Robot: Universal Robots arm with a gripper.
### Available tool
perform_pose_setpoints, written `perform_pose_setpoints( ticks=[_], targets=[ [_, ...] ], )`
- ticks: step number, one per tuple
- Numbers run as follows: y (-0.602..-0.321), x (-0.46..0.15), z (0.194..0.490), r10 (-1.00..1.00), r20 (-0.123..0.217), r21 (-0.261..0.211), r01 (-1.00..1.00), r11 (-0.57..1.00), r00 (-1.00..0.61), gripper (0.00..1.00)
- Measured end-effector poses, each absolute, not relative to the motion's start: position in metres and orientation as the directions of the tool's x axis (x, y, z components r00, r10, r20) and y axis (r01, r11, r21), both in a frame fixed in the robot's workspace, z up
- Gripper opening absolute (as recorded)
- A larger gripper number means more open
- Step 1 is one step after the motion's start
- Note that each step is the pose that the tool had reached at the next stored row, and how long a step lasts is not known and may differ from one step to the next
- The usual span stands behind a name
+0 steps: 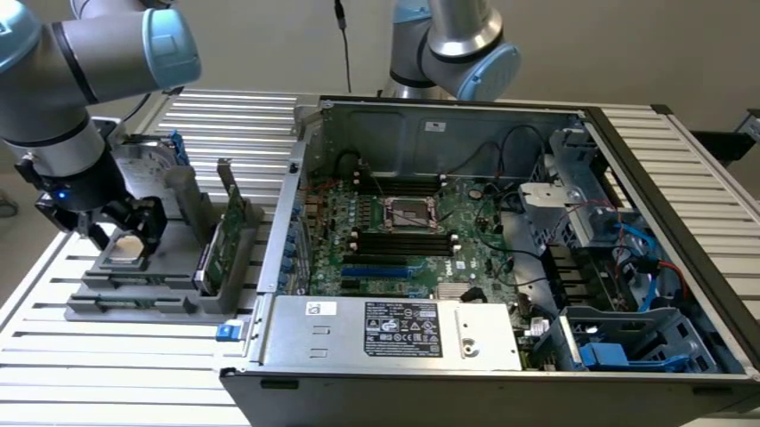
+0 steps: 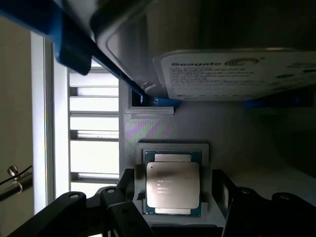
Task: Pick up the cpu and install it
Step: 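Pick up the cpu and move it towards the insertion slot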
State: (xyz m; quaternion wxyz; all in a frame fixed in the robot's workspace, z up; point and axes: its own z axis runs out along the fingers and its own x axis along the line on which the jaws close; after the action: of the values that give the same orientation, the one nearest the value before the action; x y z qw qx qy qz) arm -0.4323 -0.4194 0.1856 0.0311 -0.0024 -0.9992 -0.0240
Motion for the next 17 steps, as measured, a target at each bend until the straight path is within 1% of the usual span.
perform_pose_setpoints(
  ticks=[15, 17],
  targets=[
    [-0.4220, -0.4323, 0.1854, 0.003, 0.062, 0.048, 0.006, 0.999, -0.998, 0.73],
    [-0.4220, -0.4323, 0.1854, 0.003, 0.062, 0.048, 0.006, 0.999, -0.998, 0.72]
  ],
)
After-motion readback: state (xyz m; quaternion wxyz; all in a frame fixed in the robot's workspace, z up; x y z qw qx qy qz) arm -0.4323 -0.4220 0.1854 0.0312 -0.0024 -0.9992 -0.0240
